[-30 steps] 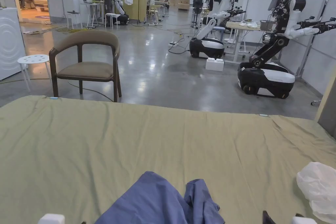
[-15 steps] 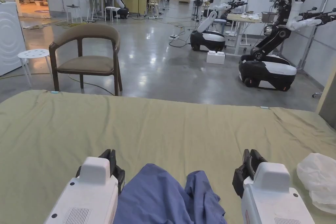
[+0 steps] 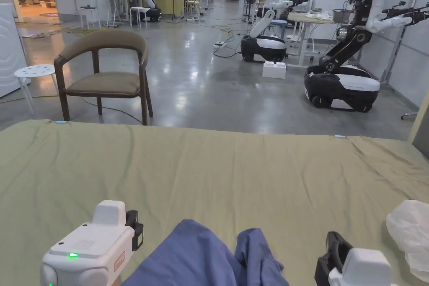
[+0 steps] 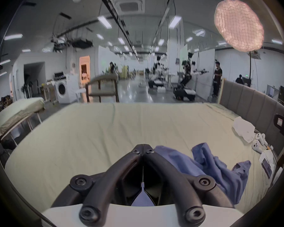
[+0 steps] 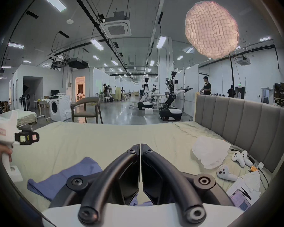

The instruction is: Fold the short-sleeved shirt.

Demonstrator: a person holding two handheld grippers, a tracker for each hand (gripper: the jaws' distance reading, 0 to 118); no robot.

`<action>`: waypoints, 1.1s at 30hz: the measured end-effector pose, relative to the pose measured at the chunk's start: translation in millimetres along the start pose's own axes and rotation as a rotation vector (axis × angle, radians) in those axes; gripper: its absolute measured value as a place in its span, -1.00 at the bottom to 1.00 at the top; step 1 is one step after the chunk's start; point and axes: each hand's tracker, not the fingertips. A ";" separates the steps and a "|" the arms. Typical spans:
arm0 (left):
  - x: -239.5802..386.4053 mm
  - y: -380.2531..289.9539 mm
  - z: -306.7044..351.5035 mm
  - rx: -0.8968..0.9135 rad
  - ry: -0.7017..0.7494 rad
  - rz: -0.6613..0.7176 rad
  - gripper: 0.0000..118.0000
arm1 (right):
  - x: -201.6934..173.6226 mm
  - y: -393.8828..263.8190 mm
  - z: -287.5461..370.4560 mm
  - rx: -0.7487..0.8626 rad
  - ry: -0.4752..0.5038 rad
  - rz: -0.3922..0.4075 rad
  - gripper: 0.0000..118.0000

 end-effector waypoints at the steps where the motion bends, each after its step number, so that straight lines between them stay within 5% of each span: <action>1: -2.7 2.9 -21.2 -0.062 -0.030 -0.004 -1.00 | 4.5 -5.7 -3.7 -0.019 -0.007 0.000 -1.00; 6: 0.9 14.2 -121.2 -0.247 -0.108 0.000 -0.93 | 24.5 -31.1 -18.5 -0.103 -0.037 0.008 -1.00; 8: 8.1 17.5 -163.2 -0.322 -0.126 0.004 -0.53 | 33.1 -42.0 -24.4 -0.139 -0.057 0.014 -1.00; 10: 16.9 17.5 -196.3 -0.373 -0.177 -0.016 -0.42 | 41.7 -52.0 -28.3 -0.168 -0.073 0.015 -1.00; 13: 33.1 13.1 -238.8 -0.438 -0.213 -0.036 0.31 | 54.9 -67.4 -32.5 -0.218 -0.101 0.018 -1.00; 17: 47.6 -2.0 -281.5 -0.531 -0.164 -0.040 0.35 | 71.1 -83.8 -31.4 -0.273 -0.136 0.008 -1.00; 24: 75.1 -27.2 -284.5 -0.573 -0.110 -0.178 0.17 | 91.6 -101.8 -25.7 -0.343 -0.183 0.001 -1.00; 27: 84.3 -25.3 -276.0 -0.548 -0.144 -0.221 -0.59 | 97.9 -103.1 -29.4 -0.372 -0.185 -0.030 -1.00; 28: 88.6 -25.0 -272.9 -0.539 -0.145 -0.243 -0.99 | 99.8 -103.0 -31.8 -0.385 -0.181 -0.038 -1.00; 30: 93.5 -23.9 -264.7 -0.534 -0.155 -0.273 -1.00 | 104.4 -101.7 -39.0 -0.422 -0.166 -0.042 -0.94; 33: 85.3 -15.5 -241.6 -0.506 -0.177 -0.247 -1.00 | 112.8 -97.1 -49.5 -0.463 -0.143 -0.057 -0.13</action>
